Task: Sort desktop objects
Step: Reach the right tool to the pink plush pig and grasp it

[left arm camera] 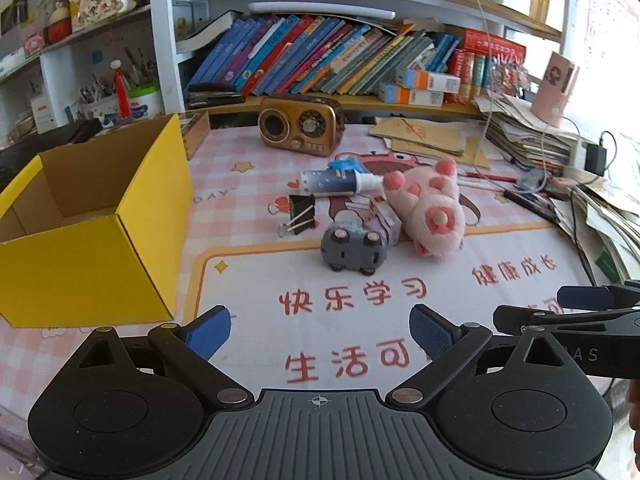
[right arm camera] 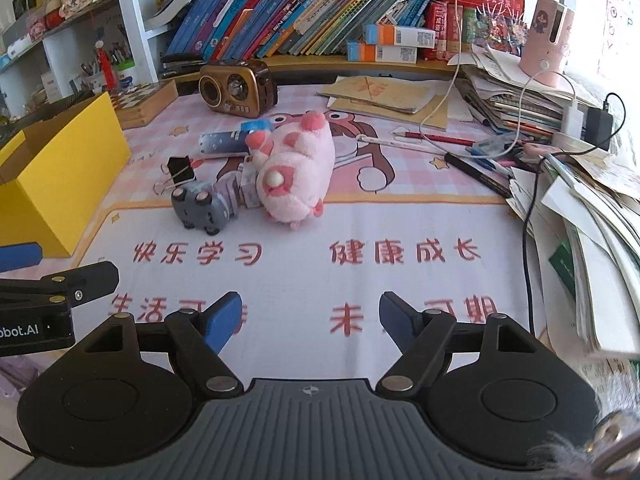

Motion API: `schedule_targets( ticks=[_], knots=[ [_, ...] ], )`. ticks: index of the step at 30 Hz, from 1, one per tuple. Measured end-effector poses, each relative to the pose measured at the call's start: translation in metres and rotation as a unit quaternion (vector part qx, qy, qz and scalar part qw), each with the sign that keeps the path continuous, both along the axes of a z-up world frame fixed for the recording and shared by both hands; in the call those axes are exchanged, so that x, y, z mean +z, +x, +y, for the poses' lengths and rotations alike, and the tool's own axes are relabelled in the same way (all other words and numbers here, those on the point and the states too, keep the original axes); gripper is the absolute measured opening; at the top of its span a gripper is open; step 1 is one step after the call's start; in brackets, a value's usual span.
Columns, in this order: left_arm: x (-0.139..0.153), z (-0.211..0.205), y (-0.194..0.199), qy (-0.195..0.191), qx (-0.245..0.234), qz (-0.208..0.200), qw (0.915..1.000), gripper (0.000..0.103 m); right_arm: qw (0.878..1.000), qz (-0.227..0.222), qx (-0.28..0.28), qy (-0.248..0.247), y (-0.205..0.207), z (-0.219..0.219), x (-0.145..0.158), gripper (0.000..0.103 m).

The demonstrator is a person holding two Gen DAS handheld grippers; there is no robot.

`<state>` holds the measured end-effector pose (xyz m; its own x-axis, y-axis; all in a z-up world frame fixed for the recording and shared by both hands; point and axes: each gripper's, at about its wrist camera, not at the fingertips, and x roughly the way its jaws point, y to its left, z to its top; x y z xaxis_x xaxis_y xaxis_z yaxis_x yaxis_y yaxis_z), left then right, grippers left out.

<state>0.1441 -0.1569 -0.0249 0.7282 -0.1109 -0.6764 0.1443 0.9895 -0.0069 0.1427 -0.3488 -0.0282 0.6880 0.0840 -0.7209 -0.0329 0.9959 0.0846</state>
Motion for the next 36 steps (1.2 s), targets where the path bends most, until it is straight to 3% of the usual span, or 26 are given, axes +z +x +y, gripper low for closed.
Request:
schedule_targets(
  ticks=[24,30,36],
  knots=[
    [-0.008,-0.015,0.050,0.024,0.049,0.014,0.9984,0.098,0.999,-0.007,0.045,0.030,0.113,-0.007,-0.003,0.083],
    [-0.022,-0.025,0.068,0.031,0.040,0.022,0.9985,0.098,0.998,-0.005,0.052,0.022,0.146,0.002,-0.007,0.083],
    [-0.037,-0.038,0.088,0.026,-0.006,0.026,0.9993,0.096,0.998,0.010,0.056,0.023,0.166,0.004,-0.014,0.083]
  ],
)
